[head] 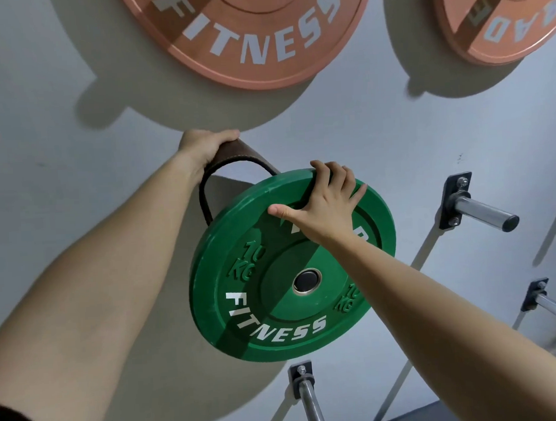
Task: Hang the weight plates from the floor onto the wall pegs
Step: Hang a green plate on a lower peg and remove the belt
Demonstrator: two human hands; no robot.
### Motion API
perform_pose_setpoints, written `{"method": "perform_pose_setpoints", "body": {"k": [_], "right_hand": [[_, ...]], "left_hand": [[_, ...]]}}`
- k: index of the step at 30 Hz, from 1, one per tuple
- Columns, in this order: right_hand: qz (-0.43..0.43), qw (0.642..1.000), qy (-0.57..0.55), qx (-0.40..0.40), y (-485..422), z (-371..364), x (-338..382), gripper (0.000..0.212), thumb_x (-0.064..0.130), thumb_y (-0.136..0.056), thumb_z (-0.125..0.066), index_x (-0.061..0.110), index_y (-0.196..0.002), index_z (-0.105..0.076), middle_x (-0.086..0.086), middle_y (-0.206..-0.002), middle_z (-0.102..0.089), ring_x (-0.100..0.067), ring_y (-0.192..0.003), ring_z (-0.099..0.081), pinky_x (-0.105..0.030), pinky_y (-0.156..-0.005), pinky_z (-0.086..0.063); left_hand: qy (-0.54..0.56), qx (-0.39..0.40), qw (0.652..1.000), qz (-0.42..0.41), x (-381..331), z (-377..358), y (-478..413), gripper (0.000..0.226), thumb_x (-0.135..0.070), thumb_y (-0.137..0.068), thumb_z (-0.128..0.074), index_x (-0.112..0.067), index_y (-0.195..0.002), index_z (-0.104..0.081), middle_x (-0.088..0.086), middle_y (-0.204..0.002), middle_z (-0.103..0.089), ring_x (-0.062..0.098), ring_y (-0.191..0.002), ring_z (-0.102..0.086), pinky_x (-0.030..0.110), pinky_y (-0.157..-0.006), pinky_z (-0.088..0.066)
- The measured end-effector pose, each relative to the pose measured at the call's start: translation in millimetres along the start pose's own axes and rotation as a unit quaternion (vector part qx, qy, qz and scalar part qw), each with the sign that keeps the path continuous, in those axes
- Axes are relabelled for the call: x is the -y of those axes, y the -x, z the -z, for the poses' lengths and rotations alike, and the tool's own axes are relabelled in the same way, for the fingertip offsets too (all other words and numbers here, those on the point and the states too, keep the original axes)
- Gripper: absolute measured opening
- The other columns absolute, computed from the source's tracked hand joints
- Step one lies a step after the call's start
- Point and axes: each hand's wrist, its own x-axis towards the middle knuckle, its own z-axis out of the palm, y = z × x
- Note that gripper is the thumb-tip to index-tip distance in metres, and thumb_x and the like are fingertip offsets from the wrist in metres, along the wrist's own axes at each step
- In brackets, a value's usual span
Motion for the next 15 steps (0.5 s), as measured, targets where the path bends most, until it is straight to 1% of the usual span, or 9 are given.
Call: {"method": "perform_pose_setpoints", "body": {"k": [3,5,7,9,11,13,15], "right_hand": [[-0.008,1.000,0.003,0.014,-1.3,1.4,1.2,0.120,0.101,-0.054,-0.043,0.027,-0.146,-0.022,-0.003,-0.145,-0.022,-0.033,-0.143,-0.009,-0.073,-0.113,0.002],[-0.013,0.999,0.009,0.030,-5.2,2.4,2.6,0.124,0.101,-0.053,-0.044,0.025,-0.147,-0.019,-0.003,-0.145,-0.021,-0.032,-0.143,-0.009,-0.073,-0.113,0.000],[-0.023,0.998,0.020,0.050,-11.6,3.7,4.8,0.132,0.101,-0.053,-0.044,0.021,-0.152,-0.012,-0.004,-0.150,-0.019,-0.033,-0.146,-0.007,-0.073,-0.113,0.001],[-0.033,0.996,0.032,0.072,-16.3,3.8,8.4,0.139,0.101,-0.054,-0.045,0.018,-0.156,-0.001,-0.007,-0.157,-0.014,-0.034,-0.149,-0.002,-0.071,-0.114,0.003],[-0.037,0.995,0.037,0.090,-18.2,3.8,12.8,0.142,0.101,-0.055,-0.045,0.016,-0.158,0.007,-0.009,-0.161,-0.008,-0.036,-0.150,0.002,-0.071,-0.114,0.004],[-0.035,0.993,0.042,0.102,-18.9,4.7,18.1,0.139,0.099,-0.059,-0.045,0.018,-0.158,0.011,-0.013,-0.162,-0.006,-0.040,-0.150,0.004,-0.071,-0.113,0.004],[-0.042,0.991,0.057,0.116,-20.1,5.7,24.2,0.130,0.096,-0.065,-0.046,0.022,-0.158,0.007,-0.017,-0.162,-0.006,-0.043,-0.149,0.008,-0.071,-0.113,0.003]], "left_hand": [[0.115,-0.040,0.992,0.033,3.3,-5.4,11.3,0.030,-0.034,-0.073,-0.087,-0.012,-0.083,-0.070,0.003,-0.064,-0.064,0.008,-0.035,-0.055,0.014,-0.038,-0.039],[0.213,-0.065,0.974,0.039,-12.4,-4.6,15.2,0.032,-0.032,-0.073,-0.087,-0.009,-0.085,-0.069,0.003,-0.058,-0.064,0.014,-0.035,-0.056,0.016,-0.039,-0.040],[0.287,-0.081,0.954,0.018,-39.0,2.0,16.2,0.032,-0.031,-0.073,-0.088,-0.009,-0.083,-0.068,0.001,-0.050,-0.062,0.017,-0.039,-0.056,0.018,-0.041,-0.041],[0.320,-0.103,0.942,-0.006,-64.8,20.0,21.4,0.033,-0.033,-0.072,-0.088,-0.010,-0.081,-0.067,0.000,-0.050,-0.060,0.016,-0.039,-0.054,0.020,-0.043,-0.040],[0.324,-0.124,0.938,-0.015,-78.4,43.5,30.5,0.034,-0.039,-0.072,-0.086,-0.013,-0.081,-0.066,0.000,-0.056,-0.058,0.016,-0.043,-0.052,0.022,-0.046,-0.039],[0.342,-0.153,0.927,-0.018,-79.2,64.3,44.8,0.030,-0.038,-0.073,-0.083,-0.014,-0.077,-0.065,0.001,-0.058,-0.059,0.018,-0.051,-0.054,0.023,-0.050,-0.040],[0.365,-0.181,0.913,-0.011,-74.1,78.6,56.5,0.026,-0.033,-0.074,-0.081,-0.014,-0.075,-0.065,0.002,-0.060,-0.061,0.019,-0.054,-0.056,0.022,-0.050,-0.042]]}}
